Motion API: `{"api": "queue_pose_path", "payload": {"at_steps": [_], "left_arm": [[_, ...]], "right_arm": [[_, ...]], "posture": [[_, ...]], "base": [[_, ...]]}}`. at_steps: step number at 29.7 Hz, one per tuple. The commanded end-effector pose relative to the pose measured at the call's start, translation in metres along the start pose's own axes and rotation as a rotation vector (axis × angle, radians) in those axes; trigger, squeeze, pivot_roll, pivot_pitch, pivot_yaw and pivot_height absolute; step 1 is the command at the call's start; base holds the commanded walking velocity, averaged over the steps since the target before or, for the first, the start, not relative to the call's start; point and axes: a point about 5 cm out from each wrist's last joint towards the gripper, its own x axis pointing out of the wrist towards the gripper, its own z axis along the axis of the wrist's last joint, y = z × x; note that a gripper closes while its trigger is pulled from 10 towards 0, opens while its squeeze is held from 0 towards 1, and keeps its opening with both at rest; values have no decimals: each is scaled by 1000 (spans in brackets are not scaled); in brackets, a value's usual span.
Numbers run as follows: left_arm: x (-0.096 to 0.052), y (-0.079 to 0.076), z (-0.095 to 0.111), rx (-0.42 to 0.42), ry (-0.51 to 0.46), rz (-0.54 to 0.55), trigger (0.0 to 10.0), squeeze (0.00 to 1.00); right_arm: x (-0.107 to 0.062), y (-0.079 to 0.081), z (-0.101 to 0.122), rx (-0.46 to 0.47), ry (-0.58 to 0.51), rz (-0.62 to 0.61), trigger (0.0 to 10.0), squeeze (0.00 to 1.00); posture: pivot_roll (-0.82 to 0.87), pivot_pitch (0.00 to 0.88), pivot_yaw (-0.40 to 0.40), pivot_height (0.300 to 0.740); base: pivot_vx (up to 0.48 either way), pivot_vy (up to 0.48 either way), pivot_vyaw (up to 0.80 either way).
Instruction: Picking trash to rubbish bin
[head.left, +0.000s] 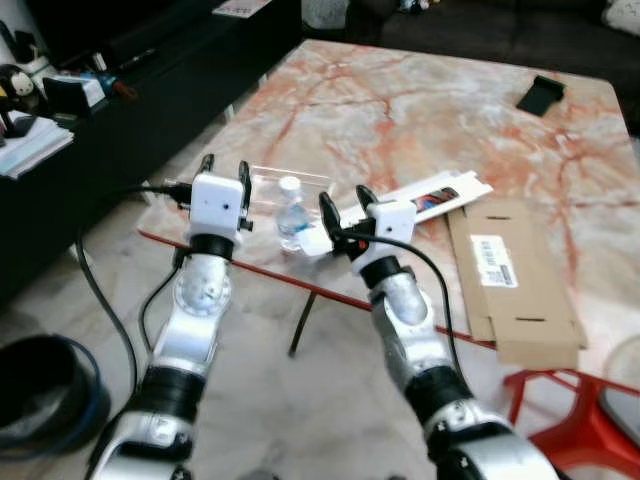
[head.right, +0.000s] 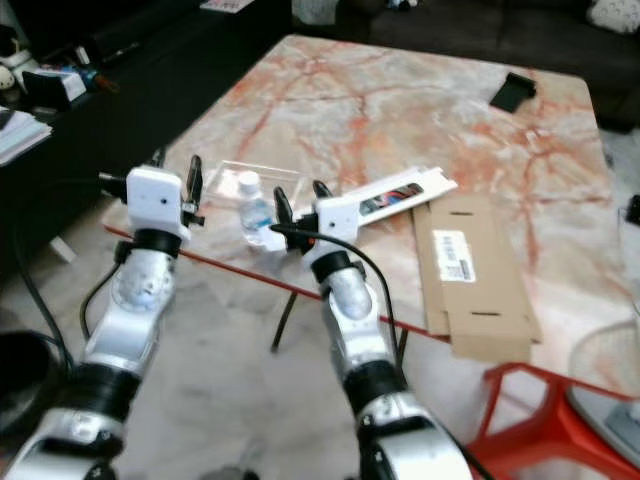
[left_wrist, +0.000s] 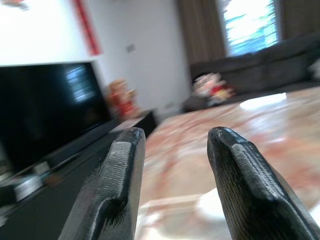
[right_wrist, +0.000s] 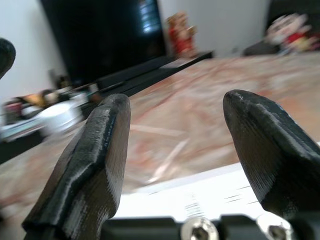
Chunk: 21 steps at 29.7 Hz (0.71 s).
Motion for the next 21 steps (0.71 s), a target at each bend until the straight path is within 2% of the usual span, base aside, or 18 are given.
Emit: {"api": "queue_pose_path", "payload": {"at_steps": [1,16,21], "left_arm": [[3,6,6,7,-27,10,10000,0],[5,7,11,12,-39,9,10000,0],[5,14,17,105,-80,66,10000,0]], "right_arm": [[4,5,5,-1,-27,13,10000,0],[4,5,6,-5,-29,13,10000,0],[3,5,5,-9,-22,14,10000,0]], "posture": [[130,142,-11,740],[131,144,-14,740],[135,145,-15,740]], "base": [[304,0,-506],[303,0,0],[52,0,0]]}}
